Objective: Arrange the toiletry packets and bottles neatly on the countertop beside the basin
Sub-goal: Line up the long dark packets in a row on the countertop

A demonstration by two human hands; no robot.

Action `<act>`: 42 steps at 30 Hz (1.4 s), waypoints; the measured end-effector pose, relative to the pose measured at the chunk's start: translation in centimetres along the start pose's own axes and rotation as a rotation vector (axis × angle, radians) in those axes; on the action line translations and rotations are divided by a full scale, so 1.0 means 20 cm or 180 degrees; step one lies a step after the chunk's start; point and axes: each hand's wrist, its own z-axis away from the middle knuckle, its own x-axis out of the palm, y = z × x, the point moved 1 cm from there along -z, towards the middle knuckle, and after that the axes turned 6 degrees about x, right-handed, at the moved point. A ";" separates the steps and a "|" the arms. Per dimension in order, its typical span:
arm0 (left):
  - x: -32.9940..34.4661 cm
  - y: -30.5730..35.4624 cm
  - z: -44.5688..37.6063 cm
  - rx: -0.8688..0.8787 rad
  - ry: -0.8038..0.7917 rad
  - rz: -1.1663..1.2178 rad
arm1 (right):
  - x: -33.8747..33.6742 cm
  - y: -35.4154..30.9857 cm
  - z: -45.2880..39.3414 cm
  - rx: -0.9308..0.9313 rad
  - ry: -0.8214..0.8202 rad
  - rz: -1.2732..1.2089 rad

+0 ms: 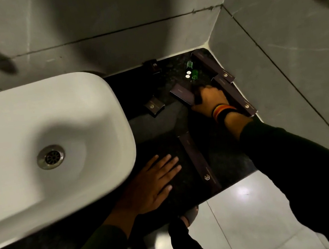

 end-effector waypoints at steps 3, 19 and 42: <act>0.01 -0.01 0.01 0.0039 0.0001 0.0060 | 0.04 0.08 0.25 0.0334 0.0022 -0.0804; -0.02 0.00 0.00 0.0006 -0.0144 -0.0144 | 0.32 0.28 0.87 0.0949 0.0085 -0.1669; 0.00 -0.01 0.01 0.0031 -0.0004 -0.0011 | 0.01 0.50 0.25 0.1134 0.0535 -0.1161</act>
